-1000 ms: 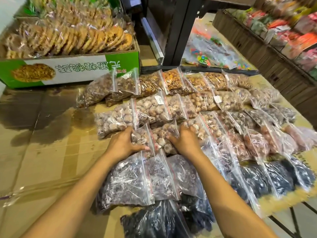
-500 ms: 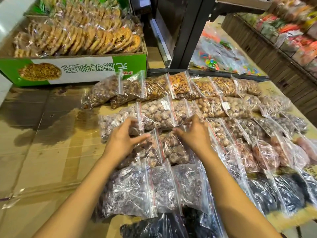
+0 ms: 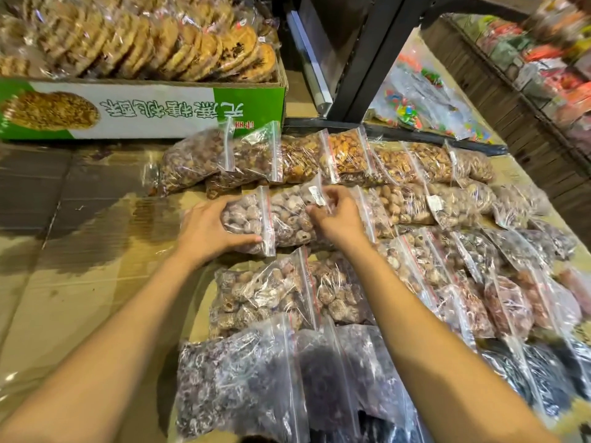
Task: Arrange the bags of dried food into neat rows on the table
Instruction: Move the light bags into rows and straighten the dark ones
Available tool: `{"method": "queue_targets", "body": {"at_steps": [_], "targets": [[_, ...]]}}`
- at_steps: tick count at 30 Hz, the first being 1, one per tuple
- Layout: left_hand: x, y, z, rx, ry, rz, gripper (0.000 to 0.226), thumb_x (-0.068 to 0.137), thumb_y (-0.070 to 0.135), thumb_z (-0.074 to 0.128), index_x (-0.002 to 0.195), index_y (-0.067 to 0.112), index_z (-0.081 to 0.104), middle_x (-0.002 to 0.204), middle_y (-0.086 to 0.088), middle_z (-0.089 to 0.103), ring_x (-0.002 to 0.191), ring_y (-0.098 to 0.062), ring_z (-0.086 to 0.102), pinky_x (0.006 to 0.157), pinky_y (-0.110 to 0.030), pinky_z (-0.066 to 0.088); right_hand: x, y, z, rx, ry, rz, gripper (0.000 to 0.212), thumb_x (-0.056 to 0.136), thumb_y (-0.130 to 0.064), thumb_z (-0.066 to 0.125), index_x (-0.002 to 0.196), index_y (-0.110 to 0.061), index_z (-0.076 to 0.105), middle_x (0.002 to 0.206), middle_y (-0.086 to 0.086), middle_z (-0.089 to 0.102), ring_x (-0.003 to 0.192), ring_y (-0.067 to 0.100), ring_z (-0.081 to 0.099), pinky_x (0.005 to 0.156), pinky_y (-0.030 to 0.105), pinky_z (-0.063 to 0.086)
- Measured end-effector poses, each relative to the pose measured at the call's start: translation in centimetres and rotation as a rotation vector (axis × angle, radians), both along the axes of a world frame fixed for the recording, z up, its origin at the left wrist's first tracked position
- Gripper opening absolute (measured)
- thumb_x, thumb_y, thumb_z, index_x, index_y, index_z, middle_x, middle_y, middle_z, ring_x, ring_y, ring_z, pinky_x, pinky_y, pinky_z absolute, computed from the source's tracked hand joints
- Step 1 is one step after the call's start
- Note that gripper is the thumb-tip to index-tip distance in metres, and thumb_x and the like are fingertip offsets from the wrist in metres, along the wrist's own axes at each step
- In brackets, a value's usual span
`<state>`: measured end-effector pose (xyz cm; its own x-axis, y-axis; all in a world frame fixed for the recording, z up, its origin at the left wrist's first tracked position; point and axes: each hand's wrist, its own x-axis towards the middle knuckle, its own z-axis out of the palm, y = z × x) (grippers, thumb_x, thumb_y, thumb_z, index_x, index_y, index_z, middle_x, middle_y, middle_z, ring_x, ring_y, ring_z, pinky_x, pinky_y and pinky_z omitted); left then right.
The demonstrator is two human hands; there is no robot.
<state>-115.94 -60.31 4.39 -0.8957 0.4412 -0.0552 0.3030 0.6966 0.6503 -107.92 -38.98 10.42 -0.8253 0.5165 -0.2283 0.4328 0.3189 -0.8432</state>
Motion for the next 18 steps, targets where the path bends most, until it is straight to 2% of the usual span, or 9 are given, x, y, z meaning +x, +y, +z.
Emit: {"method": "queue_targets", "body": {"at_steps": [3, 5, 7, 8, 10, 11, 13, 15, 18], "targets": [[-0.5, 0.1, -0.4, 0.034, 0.024, 0.043, 0.099, 0.046, 0.080, 0.066, 0.130, 0.031, 0.051, 0.123, -0.006, 0.060, 0.115, -0.027, 0.049, 0.099, -0.043, 0.038, 0.1, -0.2, -0.5, 0.016, 0.040, -0.018, 0.038, 0.084, -0.013, 0.066, 0.117, -0.021, 0.047, 0.134, 0.009, 0.048, 0.114, 0.035, 0.056, 0.093, 0.047, 0.048], [-0.8, 0.0, -0.3, 0.027, 0.031, 0.004, 0.096, 0.049, 0.079, 0.067, 0.129, 0.030, 0.050, 0.119, -0.006, 0.059, 0.113, -0.027, 0.049, 0.095, -0.041, 0.039, -0.1, -0.3, -0.3, 0.064, 0.062, -0.028, 0.040, 0.085, -0.014, 0.066, 0.120, -0.015, 0.048, 0.132, 0.007, 0.049, 0.113, 0.031, 0.057, 0.094, 0.041, 0.051], [-0.9, -0.1, -0.5, -0.007, 0.034, -0.018, 0.098, 0.050, 0.085, 0.060, 0.130, 0.031, 0.046, 0.115, -0.006, 0.059, 0.110, -0.028, 0.050, 0.091, -0.040, 0.040, -0.1, -0.6, 0.2, 0.117, 0.050, -0.017, 0.044, 0.086, -0.014, 0.065, 0.125, -0.011, 0.045, 0.127, 0.005, 0.051, 0.090, 0.017, 0.061, 0.072, 0.019, 0.054], [-0.8, -0.2, -0.6, -0.040, 0.044, -0.030, 0.101, 0.051, 0.089, 0.054, 0.132, 0.030, 0.044, 0.117, -0.006, 0.060, 0.111, -0.028, 0.051, 0.092, -0.041, 0.040, 0.1, -0.7, 0.4, 0.147, 0.028, -0.009, 0.047, 0.087, -0.016, 0.065, 0.128, -0.011, 0.042, 0.124, 0.004, 0.052, 0.080, 0.014, 0.061, 0.061, 0.015, 0.052], [-0.3, -0.1, -0.6, -0.096, 0.072, -0.055, 0.106, 0.057, 0.091, 0.043, 0.140, 0.026, 0.039, 0.131, -0.007, 0.056, 0.120, -0.030, 0.048, 0.098, -0.045, 0.037, 1.3, -0.7, 0.6, 0.186, -0.032, -0.005, 0.054, 0.086, -0.021, 0.065, 0.132, -0.013, 0.037, 0.116, 0.007, 0.057, 0.076, 0.019, 0.064, 0.056, 0.023, 0.053], [0.1, 0.0, -0.3, -0.091, 0.070, -0.050, 0.106, 0.061, 0.088, 0.042, 0.144, 0.023, 0.035, 0.139, -0.008, 0.051, 0.126, -0.030, 0.044, 0.102, -0.047, 0.035, 2.4, -0.7, 0.8, 0.206, -0.049, 0.001, 0.057, 0.086, -0.023, 0.066, 0.133, -0.014, 0.035, 0.113, 0.006, 0.058, 0.078, 0.022, 0.064, 0.059, 0.028, 0.056], [1.6, 0.2, 0.5, 0.015, 0.029, -0.008, 0.104, 0.068, 0.081, 0.045, 0.149, 0.019, 0.027, 0.150, -0.009, 0.038, 0.136, -0.031, 0.033, 0.110, -0.051, 0.029, 5.4, -0.5, 1.1, 0.330, -0.070, 0.027, 0.060, 0.085, -0.028, 0.068, 0.133, -0.012, 0.036, 0.114, 0.007, 0.054, 0.093, 0.022, 0.058, 0.080, 0.036, 0.055], [4.0, 0.6, 1.9, 0.140, -0.007, -0.007, 0.101, 0.071, 0.080, 0.045, 0.150, 0.022, 0.021, 0.153, -0.006, 0.032, 0.138, -0.031, 0.031, 0.110, -0.055, 0.030, 9.2, 0.1, 1.7, 0.496, -0.107, 0.028, 0.061, 0.085, -0.033, 0.068, 0.132, -0.008, 0.038, 0.123, 0.013, 0.049, 0.114, 0.026, 0.046, 0.099, 0.039, 0.043], [9.4, 1.7, 4.5, 0.194, -0.069, -0.170, 0.096, 0.071, 0.077, 0.046, 0.150, 0.032, 0.016, 0.157, -0.001, 0.022, 0.143, -0.025, 0.022, 0.114, -0.052, 0.025, 15.6, 1.6, 2.4, 0.640, -0.103, -0.011, 0.060, 0.084, -0.033, 0.067, 0.131, -0.006, 0.041, 0.130, 0.017, 0.045, 0.125, 0.031, 0.035, 0.102, 0.040, 0.033]]}}
